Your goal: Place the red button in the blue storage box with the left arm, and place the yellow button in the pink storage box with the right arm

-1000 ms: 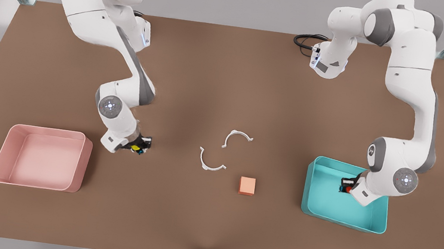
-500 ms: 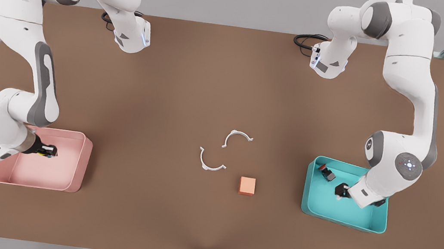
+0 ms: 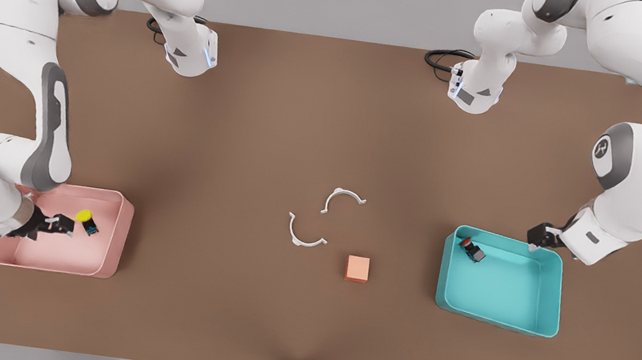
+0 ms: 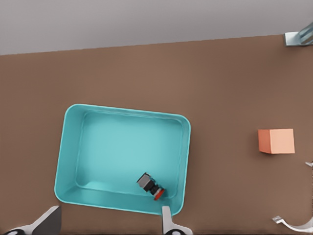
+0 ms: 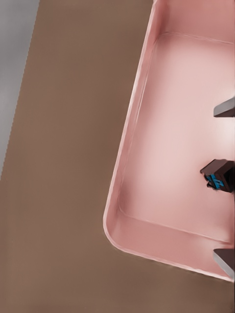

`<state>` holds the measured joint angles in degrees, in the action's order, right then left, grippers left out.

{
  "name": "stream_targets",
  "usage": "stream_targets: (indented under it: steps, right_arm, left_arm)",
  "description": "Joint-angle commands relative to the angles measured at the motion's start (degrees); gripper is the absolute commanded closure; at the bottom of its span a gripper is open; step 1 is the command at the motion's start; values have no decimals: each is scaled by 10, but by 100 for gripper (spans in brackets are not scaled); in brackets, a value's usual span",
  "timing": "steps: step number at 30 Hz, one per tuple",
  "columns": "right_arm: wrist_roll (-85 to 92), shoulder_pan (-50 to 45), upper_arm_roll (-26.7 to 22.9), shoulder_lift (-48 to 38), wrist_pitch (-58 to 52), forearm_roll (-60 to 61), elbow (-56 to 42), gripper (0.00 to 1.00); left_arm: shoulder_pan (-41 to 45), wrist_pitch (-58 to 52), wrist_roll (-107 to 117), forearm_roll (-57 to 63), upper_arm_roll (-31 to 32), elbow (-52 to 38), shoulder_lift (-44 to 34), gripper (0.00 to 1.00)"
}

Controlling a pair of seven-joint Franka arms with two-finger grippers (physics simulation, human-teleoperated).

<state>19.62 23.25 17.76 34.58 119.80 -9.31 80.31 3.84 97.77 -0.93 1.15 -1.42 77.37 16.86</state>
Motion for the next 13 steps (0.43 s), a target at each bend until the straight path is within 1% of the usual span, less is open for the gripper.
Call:
stream_targets:
  steps: [1,2,3,4,5,6,7,8,13]
  right_arm:
    - [34,-1,22,-56,-98,-3,-2,0]
    - [0,-3,38,-87,-119,-3,-2,0]
    - [-54,-40,46,-117,-156,-26,-16,0]
    - [-100,-89,39,-144,-214,-35,-52,0]
    - [-169,-187,-35,-188,-262,-32,-41,0]
    - [-172,-202,-62,-221,-260,4,-15,0]
    - [-173,-224,-103,-262,-230,32,53,0]
    - [-227,-274,-146,-276,-229,40,73,0]
    - [-284,-275,-145,-249,-225,40,69,0]
  left_arm:
    - [0,-35,37,0,0,0,-2,0]
    - [-1,-35,37,0,-1,0,-1,0]
    - [0,-35,37,0,0,0,0,0]
    - [-1,-35,37,0,-1,0,1,0]
    - [-1,-35,37,0,0,0,1,0]
    - [0,-35,37,0,0,0,1,0]
    - [-1,-35,37,-1,0,0,1,0]
    - [0,-35,37,-1,0,0,1,0]
    - [0,-35,37,0,0,0,1,0]
